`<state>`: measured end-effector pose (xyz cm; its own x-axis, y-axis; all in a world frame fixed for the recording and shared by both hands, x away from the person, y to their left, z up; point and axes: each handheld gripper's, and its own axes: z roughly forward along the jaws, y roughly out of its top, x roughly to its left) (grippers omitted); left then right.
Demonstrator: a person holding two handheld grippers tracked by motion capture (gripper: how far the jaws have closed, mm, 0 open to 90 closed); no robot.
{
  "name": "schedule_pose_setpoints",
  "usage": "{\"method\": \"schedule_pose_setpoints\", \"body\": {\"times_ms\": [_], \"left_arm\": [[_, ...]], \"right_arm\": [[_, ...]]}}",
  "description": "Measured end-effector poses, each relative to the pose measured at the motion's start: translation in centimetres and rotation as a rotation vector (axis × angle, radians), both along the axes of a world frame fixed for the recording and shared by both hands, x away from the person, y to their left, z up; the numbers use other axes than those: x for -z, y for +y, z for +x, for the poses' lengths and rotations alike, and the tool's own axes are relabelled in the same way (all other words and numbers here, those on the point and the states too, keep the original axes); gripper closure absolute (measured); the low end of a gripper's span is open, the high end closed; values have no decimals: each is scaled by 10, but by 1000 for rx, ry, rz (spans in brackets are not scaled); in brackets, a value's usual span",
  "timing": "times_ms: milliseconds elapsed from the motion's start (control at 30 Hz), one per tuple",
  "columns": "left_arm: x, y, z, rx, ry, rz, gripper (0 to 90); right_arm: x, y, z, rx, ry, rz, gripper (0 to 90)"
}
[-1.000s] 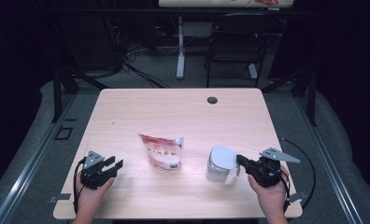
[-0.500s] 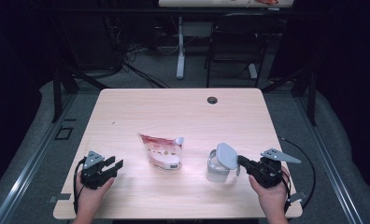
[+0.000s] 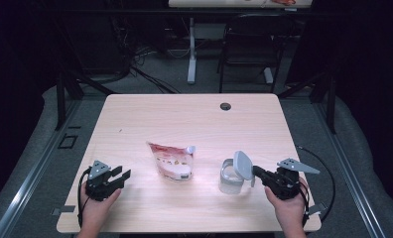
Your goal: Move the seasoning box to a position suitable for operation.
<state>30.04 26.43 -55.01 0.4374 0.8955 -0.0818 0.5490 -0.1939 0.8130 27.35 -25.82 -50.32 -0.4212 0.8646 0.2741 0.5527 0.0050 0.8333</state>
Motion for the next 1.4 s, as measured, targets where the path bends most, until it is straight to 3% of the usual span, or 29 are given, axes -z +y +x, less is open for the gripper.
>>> {"method": "schedule_pose_setpoints", "body": {"times_ms": [1033, 1267, 1400], "left_arm": [[-1, 1, 0, 1, -1, 4, 591], [-1, 1, -1, 0, -4, 2, 591], [-1, 1, -1, 1, -7, 3, 591]], "right_arm": [[9, -2, 2, 16, 40, 3, 900], [11, -3, 1, 21, 43, -5, 900], [13, -5, 0, 31, 42, -40, 883]]}}
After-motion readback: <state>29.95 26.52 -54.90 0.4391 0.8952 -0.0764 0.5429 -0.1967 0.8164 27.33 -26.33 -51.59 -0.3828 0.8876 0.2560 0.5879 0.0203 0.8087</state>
